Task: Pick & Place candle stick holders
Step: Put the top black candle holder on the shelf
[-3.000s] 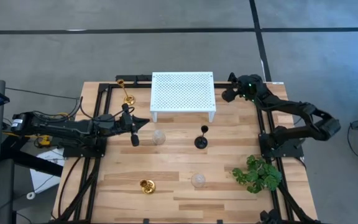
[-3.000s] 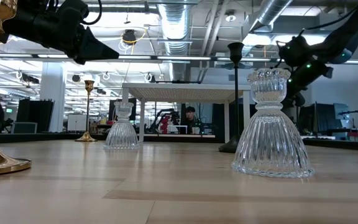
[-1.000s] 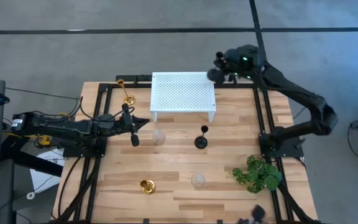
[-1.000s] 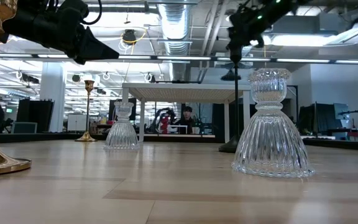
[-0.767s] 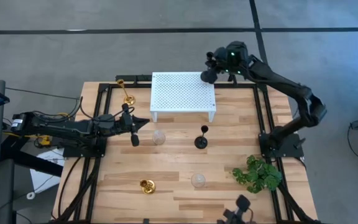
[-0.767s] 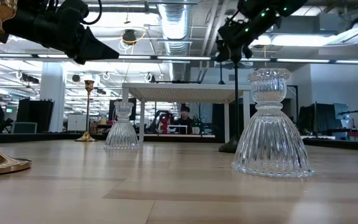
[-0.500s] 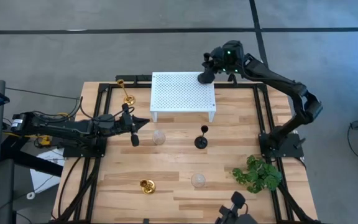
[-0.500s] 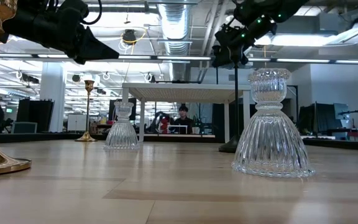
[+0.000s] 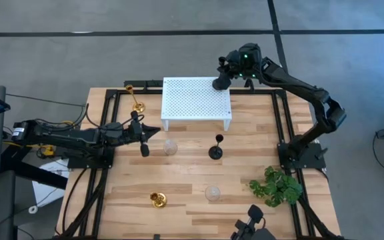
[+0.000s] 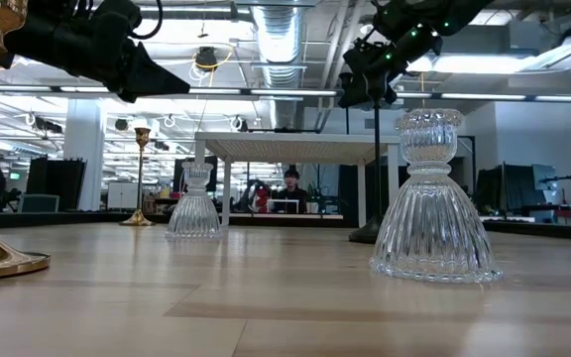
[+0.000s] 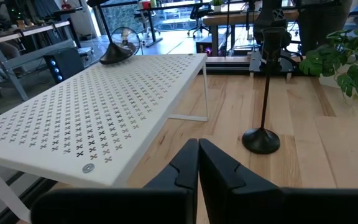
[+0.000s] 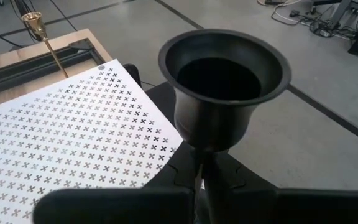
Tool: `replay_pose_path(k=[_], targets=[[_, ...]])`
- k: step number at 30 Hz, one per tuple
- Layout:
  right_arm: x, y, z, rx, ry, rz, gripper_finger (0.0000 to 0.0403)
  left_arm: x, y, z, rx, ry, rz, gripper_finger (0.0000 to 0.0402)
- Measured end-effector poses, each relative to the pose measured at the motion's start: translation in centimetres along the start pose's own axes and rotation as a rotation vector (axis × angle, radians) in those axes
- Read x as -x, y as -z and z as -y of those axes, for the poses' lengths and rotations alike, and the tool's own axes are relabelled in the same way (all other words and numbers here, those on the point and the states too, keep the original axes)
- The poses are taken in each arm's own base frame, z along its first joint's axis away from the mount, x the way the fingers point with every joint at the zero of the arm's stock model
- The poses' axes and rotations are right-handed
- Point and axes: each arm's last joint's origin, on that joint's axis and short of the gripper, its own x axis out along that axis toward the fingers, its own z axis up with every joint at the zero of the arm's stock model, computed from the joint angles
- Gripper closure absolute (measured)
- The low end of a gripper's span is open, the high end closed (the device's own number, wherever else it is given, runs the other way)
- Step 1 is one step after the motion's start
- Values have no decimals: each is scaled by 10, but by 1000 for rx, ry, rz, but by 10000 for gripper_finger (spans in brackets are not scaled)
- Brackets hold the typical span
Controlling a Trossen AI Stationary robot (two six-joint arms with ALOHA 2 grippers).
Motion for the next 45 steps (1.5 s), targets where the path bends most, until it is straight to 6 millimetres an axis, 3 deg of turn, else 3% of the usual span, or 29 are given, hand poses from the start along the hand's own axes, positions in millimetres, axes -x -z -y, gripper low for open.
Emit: replay_pose_path(k=[9, 18, 33, 45], targets=[[-1, 1, 0, 0, 1, -3, 403, 0, 0, 0, 0, 0, 0, 390], [-21, 6, 1, -12, -20, -16, 403, 0, 0, 0, 0, 0, 0, 390], [-12, 3, 0, -7, -17, -2, 401, 0, 0, 0, -26, 0, 0, 390], [-12, 6, -3, 10, -24, -23, 312, 0, 0, 0, -26, 0, 0, 390]])
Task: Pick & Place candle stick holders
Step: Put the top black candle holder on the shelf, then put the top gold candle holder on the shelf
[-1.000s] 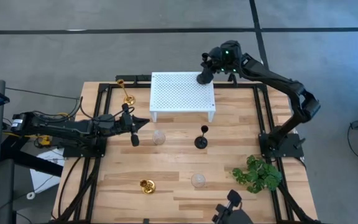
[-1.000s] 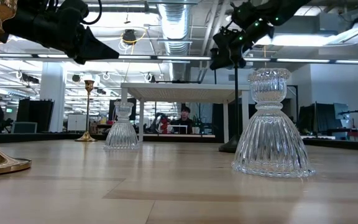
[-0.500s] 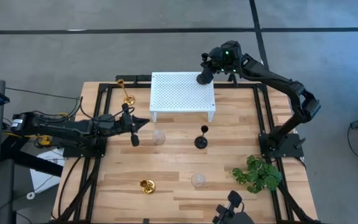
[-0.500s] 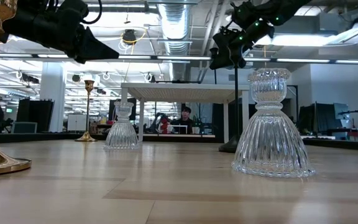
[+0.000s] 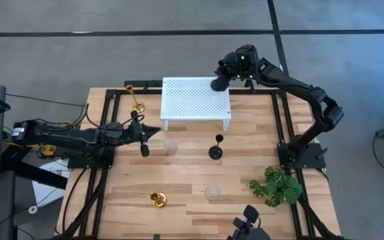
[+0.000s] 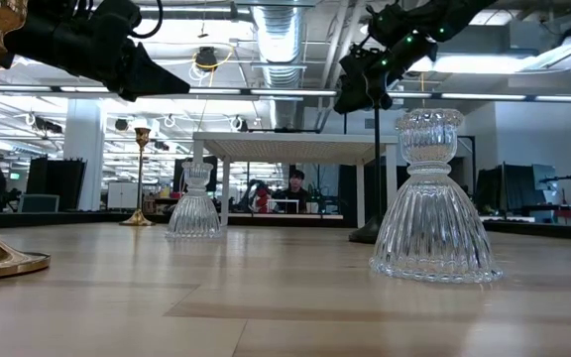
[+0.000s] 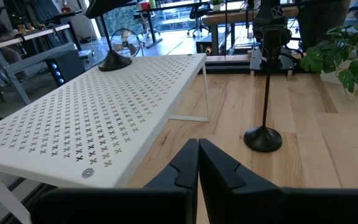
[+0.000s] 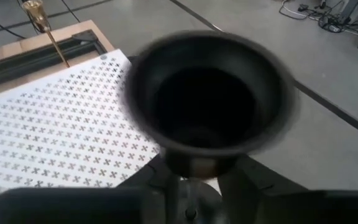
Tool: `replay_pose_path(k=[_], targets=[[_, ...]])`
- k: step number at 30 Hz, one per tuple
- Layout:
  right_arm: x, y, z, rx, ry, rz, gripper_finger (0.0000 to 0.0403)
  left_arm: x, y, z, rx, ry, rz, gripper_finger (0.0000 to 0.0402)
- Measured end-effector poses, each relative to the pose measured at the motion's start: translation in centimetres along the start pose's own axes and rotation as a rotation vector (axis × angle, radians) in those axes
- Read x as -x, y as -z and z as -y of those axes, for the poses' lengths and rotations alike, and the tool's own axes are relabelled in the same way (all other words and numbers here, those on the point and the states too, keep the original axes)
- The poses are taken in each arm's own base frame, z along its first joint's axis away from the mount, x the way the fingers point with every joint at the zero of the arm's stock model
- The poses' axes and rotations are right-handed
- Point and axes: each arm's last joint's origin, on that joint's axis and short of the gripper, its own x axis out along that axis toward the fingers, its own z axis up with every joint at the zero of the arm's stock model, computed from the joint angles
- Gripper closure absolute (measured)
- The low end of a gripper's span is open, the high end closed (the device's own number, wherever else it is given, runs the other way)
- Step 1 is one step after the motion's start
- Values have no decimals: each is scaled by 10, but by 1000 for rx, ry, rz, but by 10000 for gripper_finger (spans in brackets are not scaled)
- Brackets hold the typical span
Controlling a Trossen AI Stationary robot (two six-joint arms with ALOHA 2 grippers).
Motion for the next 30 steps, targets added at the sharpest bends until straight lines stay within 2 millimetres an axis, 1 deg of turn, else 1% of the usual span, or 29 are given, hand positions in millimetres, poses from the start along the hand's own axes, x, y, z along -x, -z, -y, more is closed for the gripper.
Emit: replay_pose_path(k=[4, 9, 12, 15, 20, 25, 28, 30], targets=[[0, 0, 1, 1, 1, -3, 275, 0, 0, 0, 0, 0, 0, 390], [1, 4, 0, -5, -1, -38, 213, 0, 0, 0, 0, 0, 0, 390], [6, 4, 0, 12, -2, -52, 179, 0, 0, 0, 0, 0, 0, 390], [16, 2, -1, 41, -1, -56, 160, 0, 0, 0, 0, 0, 0, 390], [41, -4, -5, 48, 2, -36, 155, 0, 0, 0, 0, 0, 0, 390], [78, -10, -10, 52, 4, -12, 155, 0, 0, 0, 0, 0, 0, 390], [103, -8, -14, 50, 3, -23, 165, 0, 0, 0, 0, 0, 0, 390], [119, -5, -17, 47, 1, -42, 183, 0, 0, 0, 0, 0, 0, 390]])
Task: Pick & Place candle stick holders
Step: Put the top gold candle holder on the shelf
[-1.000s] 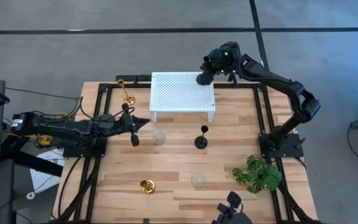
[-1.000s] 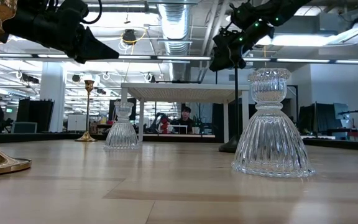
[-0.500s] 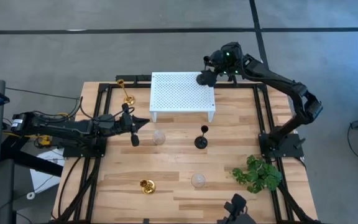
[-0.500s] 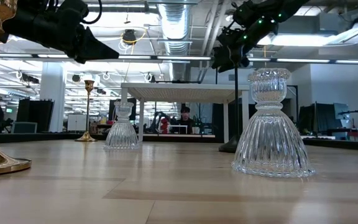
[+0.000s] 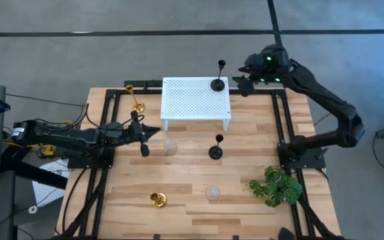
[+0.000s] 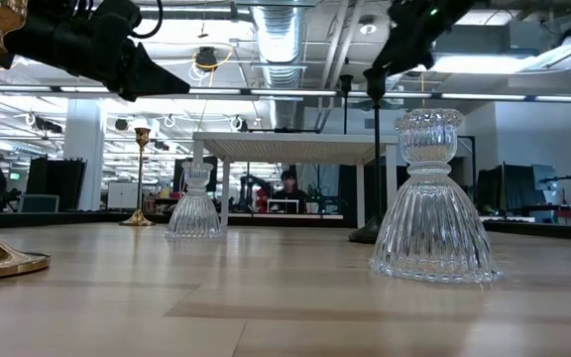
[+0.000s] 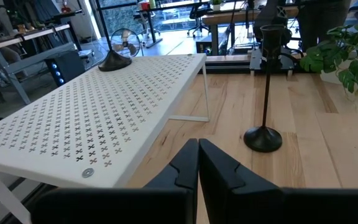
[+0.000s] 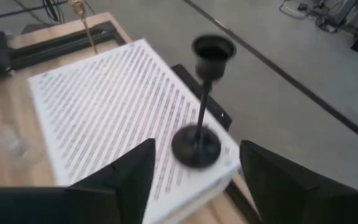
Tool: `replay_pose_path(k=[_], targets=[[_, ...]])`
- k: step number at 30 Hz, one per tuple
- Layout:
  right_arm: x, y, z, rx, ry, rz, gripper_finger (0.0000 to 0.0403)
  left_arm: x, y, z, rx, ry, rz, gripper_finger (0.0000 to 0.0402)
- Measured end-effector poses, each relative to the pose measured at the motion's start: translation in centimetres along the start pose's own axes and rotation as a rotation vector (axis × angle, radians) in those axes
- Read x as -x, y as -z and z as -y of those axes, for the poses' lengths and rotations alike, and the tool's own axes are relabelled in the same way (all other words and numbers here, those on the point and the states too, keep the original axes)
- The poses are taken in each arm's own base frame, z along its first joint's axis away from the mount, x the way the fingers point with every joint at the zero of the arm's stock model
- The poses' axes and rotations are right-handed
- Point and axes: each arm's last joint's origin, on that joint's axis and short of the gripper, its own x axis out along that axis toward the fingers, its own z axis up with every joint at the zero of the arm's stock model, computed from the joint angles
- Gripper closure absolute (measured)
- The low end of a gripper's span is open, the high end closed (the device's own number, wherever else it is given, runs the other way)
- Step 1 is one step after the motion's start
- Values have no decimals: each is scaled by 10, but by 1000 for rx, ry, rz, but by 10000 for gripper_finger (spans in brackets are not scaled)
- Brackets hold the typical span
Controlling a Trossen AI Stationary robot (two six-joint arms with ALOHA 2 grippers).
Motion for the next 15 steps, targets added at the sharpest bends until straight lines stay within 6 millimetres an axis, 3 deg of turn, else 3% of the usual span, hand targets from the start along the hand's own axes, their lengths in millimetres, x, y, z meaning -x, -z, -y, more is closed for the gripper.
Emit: replay_pose_path(k=[6, 12, 15], targets=[[41, 16, -9, -14, -16, -91, 279, 0, 0, 0, 0, 0, 0, 390], [68, 28, -20, -18, -40, -107, 387, 0, 0, 0, 0, 0, 0, 390], [72, 40, -27, -2, -64, -101, 393, 0, 0, 0, 0, 0, 0, 390]])
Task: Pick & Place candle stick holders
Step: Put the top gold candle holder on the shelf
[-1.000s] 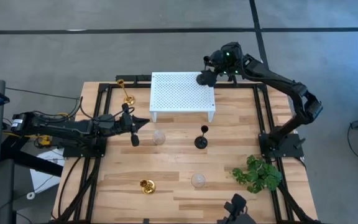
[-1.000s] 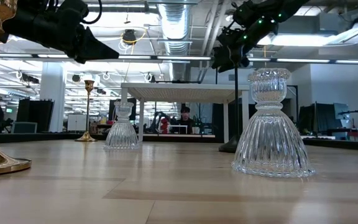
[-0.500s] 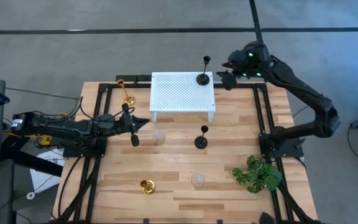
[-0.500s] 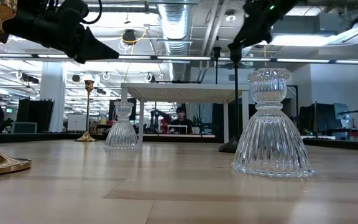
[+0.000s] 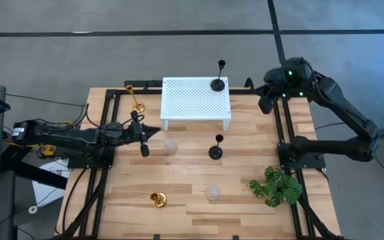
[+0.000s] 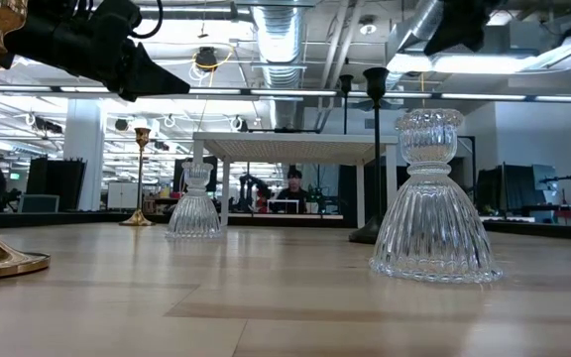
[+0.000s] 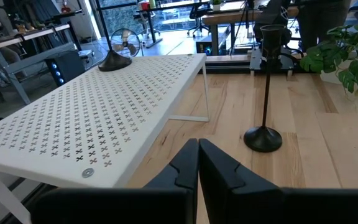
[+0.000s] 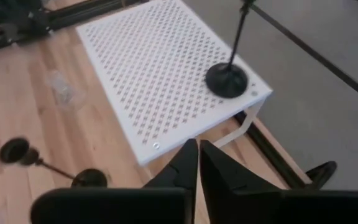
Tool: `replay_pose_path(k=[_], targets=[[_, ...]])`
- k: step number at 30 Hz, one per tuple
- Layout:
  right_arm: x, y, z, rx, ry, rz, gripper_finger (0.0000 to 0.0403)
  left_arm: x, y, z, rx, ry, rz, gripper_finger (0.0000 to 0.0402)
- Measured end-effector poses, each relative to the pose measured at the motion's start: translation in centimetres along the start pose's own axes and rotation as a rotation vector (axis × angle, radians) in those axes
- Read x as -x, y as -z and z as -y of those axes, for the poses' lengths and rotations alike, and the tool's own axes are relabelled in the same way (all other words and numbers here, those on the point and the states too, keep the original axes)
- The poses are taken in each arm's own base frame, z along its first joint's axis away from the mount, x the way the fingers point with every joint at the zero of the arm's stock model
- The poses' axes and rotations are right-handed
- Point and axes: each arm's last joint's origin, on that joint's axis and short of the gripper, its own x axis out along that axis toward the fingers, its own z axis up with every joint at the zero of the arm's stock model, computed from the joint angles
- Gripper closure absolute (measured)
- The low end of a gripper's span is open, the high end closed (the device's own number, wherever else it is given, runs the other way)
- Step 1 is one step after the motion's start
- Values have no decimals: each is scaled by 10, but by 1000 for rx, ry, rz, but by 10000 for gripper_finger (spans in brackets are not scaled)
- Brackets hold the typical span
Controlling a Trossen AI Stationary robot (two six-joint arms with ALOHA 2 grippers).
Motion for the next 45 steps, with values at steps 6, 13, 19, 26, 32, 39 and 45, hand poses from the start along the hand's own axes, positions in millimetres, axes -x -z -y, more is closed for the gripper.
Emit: replay_pose_path(k=[6, 13, 19, 26, 32, 39, 45], targets=[[-14, 30, -13, 37, -51, 68, 401, 0, 0, 0, 0, 0, 0, 390], [-34, 59, -24, 3, -106, 141, 401, 0, 0, 0, 0, 0, 0, 390], [-55, 77, -35, -3, -165, 182, 402, 0, 0, 0, 0, 0, 0, 390], [-75, 92, -47, 22, -211, 243, 402, 0, 0, 0, 0, 0, 0, 390], [-80, 100, -56, 39, -194, 241, 402, 0, 0, 0, 0, 0, 0, 390], [-91, 117, -68, 44, -169, 237, 403, 0, 0, 0, -1, 0, 0, 390], [-96, 129, -77, 51, -173, 232, 403, 0, 0, 0, -1, 0, 0, 390]])
